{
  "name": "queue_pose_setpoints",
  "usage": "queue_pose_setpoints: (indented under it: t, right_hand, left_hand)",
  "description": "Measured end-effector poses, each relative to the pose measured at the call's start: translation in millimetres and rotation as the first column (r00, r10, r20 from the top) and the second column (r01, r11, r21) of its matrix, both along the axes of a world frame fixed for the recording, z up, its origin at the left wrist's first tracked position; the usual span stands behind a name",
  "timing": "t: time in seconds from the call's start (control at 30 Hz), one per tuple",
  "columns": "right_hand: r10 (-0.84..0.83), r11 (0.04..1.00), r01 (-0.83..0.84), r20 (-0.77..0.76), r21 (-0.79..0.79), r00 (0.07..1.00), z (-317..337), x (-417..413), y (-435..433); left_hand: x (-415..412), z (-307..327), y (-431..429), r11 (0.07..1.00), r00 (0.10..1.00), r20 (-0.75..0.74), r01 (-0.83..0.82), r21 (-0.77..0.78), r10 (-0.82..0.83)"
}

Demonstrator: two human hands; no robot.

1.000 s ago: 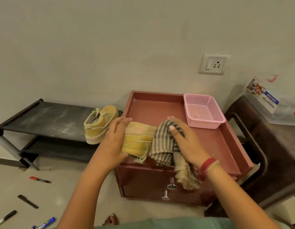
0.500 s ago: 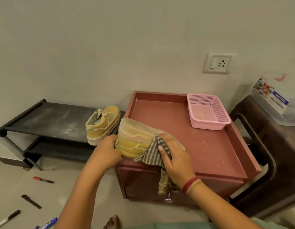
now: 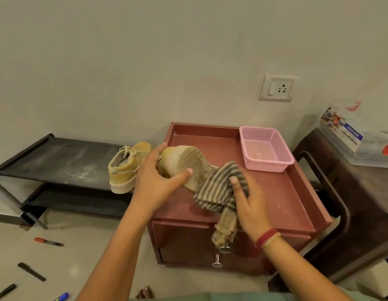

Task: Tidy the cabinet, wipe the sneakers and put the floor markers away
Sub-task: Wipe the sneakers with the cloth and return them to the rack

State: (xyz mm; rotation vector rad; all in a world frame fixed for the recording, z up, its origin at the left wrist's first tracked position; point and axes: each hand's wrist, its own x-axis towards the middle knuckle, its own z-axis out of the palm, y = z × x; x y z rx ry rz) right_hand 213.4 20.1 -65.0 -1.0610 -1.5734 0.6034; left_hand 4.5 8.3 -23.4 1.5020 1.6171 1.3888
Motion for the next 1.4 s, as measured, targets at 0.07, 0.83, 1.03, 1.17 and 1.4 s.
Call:
queue_pose_setpoints:
  t: [0.07, 0.83, 1.03, 1.17, 1.4]
  right_hand:
    - [-0.103, 0.994, 0.100, -0.131, -0.032, 0.986, 18.2, 12.7, 5.7]
    - [0.285, 0.958, -0.283, 0.049, -0.050, 0.957, 25.2, -34.1, -15.1]
    - [0.375, 0.912, -0.406, 0.277, 0.060, 0.885, 26.9, -40.7, -23.2]
    - [0.349, 0.937, -0.346, 0.061, -0.055, 0.935, 27.6, -41.6, -10.6]
    - [0.395, 0.912, -0.410, 0.254, 0.008, 0.883, 21.4, -36.1, -23.6]
  left_hand:
    - [1.6, 4.3, -1.4, 0.991, 0.982, -0.164, 0.105, 0.083, -0.091]
    - [-10.5, -0.5, -11.4, 0.972, 0.968, -0.169, 0.205, 0.111, -0.185]
    - [-10.3, -2.0, -10.6, 0.962, 0.959, -0.217, 0.220, 0.161, -0.183]
    - [-13.4, -6.5, -9.4, 0.970, 0.974, -0.153, 0.190, 0.151, -0.167]
    - [-10.3, -7.6, -14.1, 0.957, 0.960, -0.227, 0.208, 0.200, -0.161]
